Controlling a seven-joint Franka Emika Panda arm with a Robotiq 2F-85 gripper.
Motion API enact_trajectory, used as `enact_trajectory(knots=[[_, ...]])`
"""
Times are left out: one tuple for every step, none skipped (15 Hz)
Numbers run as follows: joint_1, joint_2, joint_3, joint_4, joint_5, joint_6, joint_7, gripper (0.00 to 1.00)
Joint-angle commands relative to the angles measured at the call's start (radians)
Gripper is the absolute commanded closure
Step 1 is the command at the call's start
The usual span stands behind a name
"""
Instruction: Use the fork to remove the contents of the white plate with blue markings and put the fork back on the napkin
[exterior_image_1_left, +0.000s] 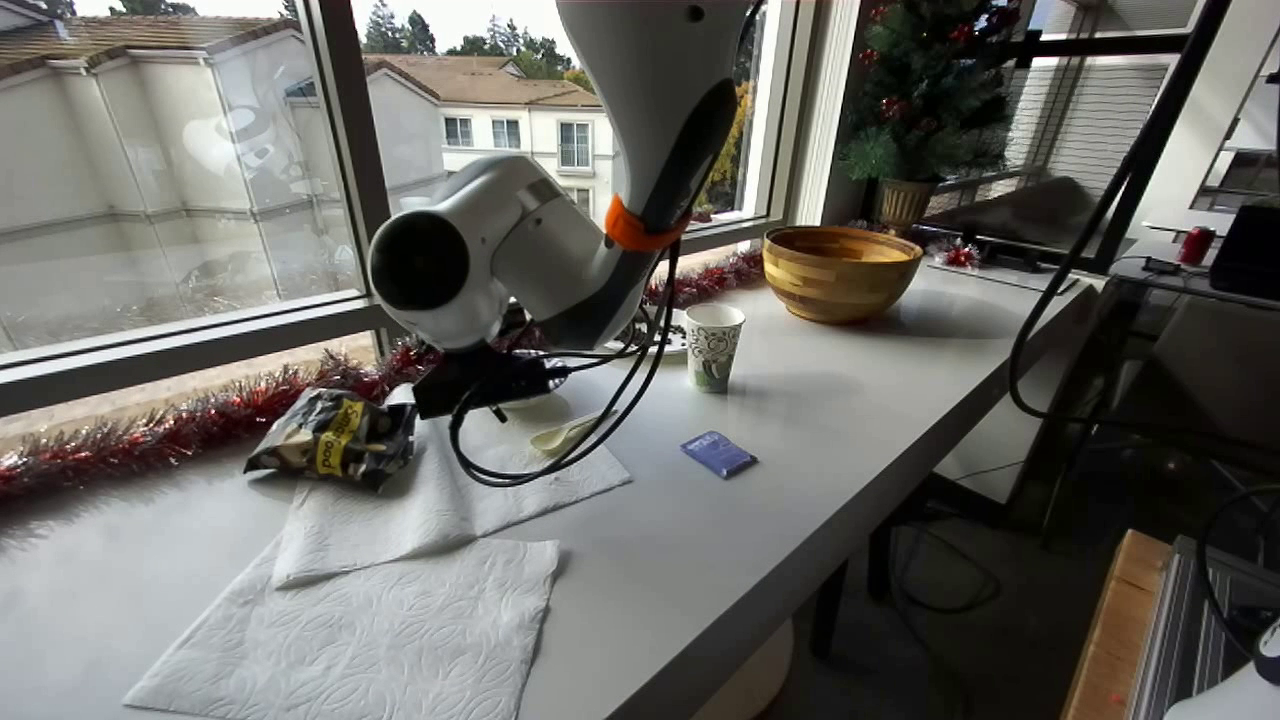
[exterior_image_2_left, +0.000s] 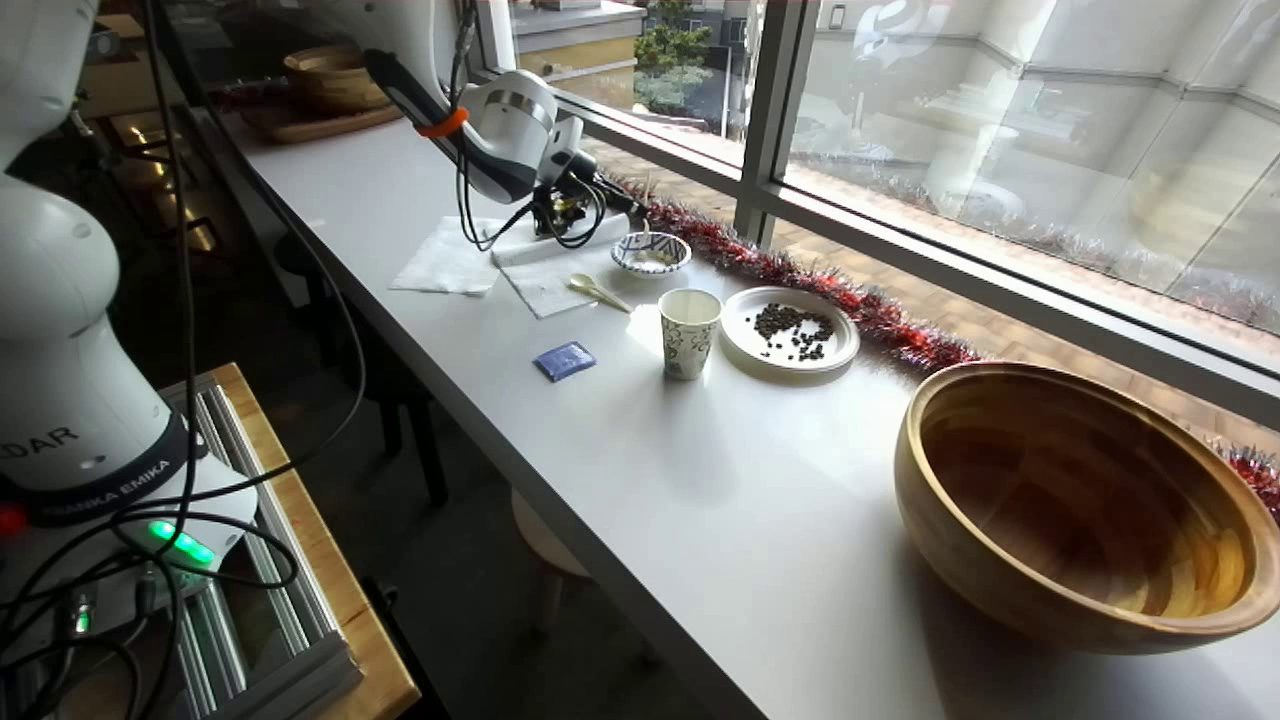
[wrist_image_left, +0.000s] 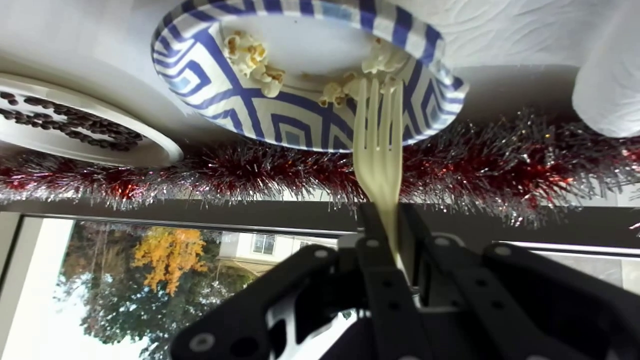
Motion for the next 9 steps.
enact_trajectory(knots=[[0.031, -0.008, -0.026, -0.012, -0.054, -0.012, 0.057, 0.97], [0.035, -0.005, -0.031, -0.009, -0.061, -0.013, 0.063, 0.97], [0.038, -0.001, -0.035, -0.007, -0.069, -0.011, 0.068, 0.97], [0.041, 0.003, -0.040, -0.003, -0.082, -0.011, 0.080, 0.97], [0.045, 0.009, -0.044, 0.002, -0.093, -0.016, 0.091, 0.97], [0.045, 0.011, -0.045, 0.002, -0.099, -0.013, 0.097, 0.97], [0.045, 0.012, -0.046, 0.001, -0.101, -0.013, 0.096, 0.97], [0.045, 0.014, -0.046, 0.000, -0.107, -0.012, 0.098, 0.97], [0.044, 0.016, -0.046, 0.000, -0.112, -0.011, 0.101, 0.97]])
